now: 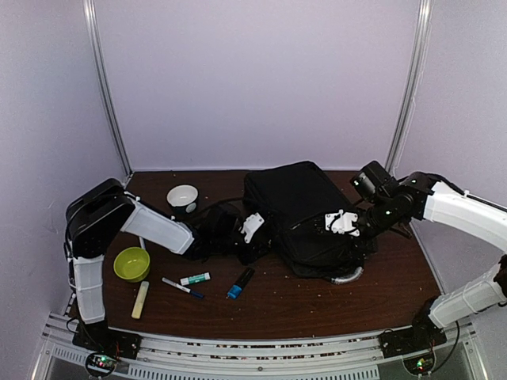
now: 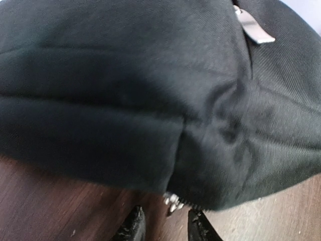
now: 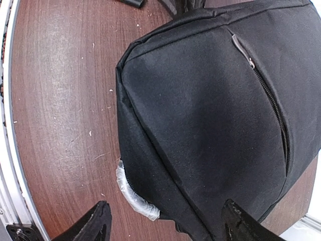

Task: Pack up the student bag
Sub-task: Rotate the student bag at the center of the board.

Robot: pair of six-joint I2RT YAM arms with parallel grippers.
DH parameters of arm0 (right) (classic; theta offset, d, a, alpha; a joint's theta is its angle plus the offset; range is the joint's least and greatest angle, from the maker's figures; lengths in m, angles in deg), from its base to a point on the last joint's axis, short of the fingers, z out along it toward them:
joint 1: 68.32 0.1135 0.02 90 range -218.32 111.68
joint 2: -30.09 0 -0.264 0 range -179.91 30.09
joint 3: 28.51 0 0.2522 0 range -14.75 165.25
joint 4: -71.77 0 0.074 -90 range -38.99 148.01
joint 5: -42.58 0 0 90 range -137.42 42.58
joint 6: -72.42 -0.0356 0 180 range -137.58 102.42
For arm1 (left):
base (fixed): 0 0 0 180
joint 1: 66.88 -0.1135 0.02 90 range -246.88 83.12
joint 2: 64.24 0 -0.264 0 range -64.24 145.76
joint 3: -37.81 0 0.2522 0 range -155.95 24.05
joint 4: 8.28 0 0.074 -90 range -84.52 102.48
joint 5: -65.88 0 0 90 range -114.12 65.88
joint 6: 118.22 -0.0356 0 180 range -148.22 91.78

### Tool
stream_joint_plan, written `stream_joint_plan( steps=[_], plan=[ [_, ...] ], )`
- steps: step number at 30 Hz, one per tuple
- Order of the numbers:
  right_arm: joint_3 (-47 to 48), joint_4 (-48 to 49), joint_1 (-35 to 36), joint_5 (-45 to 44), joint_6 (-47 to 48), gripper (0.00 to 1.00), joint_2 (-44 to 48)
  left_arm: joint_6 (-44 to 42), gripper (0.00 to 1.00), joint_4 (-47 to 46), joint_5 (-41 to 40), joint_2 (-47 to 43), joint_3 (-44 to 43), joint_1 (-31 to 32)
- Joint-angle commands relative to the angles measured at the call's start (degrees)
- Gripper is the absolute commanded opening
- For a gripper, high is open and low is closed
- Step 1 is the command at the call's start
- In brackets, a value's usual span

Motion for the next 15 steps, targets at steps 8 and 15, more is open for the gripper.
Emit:
stream_joint_plan(
  steps=[8, 15],
  plan=[
    [-0.6, 2.3, 0.7, 2.0, -3.7, 0.71, 0.7, 0.3, 0.04, -5.0, 5.1, 2.1, -3.1, 0.1],
    [-4.2, 7.0, 6.4, -1.4, -6.2, 0.64, -1.8, 1.9, 0.00, 0.9, 8.5, -1.3, -1.6, 0.8]
  ],
)
